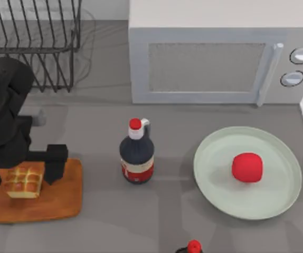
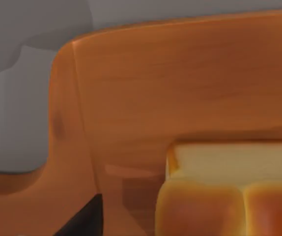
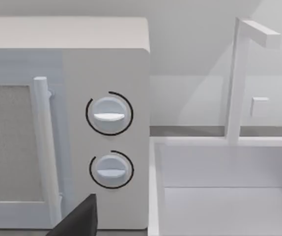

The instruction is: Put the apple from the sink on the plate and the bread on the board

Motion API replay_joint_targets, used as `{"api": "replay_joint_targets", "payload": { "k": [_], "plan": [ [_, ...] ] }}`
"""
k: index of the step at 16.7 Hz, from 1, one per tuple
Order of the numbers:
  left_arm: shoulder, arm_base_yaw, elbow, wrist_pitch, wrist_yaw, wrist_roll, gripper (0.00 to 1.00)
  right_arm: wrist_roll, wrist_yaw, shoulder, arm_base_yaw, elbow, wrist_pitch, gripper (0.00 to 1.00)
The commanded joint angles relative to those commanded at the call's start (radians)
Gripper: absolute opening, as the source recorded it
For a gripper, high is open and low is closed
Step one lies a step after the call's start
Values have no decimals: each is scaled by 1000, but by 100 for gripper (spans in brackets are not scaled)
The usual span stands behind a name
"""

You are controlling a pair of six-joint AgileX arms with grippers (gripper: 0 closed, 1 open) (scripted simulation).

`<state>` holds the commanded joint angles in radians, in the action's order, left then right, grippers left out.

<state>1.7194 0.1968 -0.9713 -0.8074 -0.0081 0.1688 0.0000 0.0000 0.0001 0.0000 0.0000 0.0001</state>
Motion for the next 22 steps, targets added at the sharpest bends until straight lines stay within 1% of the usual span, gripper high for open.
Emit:
{"api": "replay_joint_targets", "payload": {
  "k": [4,7,9,13,22],
  "plan": [
    [-30,-2,5,17,0,-5,100,0,0,0,0,0,0,100],
    [-140,-13,54,77,2,-19,100,0,0,0,0,0,0,100],
    [-250,-26,119,134,4,-32,100,0,0,0,0,0,0,100],
    [-555,-62,307,263,8,-62,100,0,0,0,0,0,0,100],
    [-1380,-154,792,599,10,-136,100,0,0,0,0,0,0,100]
  ]
}}
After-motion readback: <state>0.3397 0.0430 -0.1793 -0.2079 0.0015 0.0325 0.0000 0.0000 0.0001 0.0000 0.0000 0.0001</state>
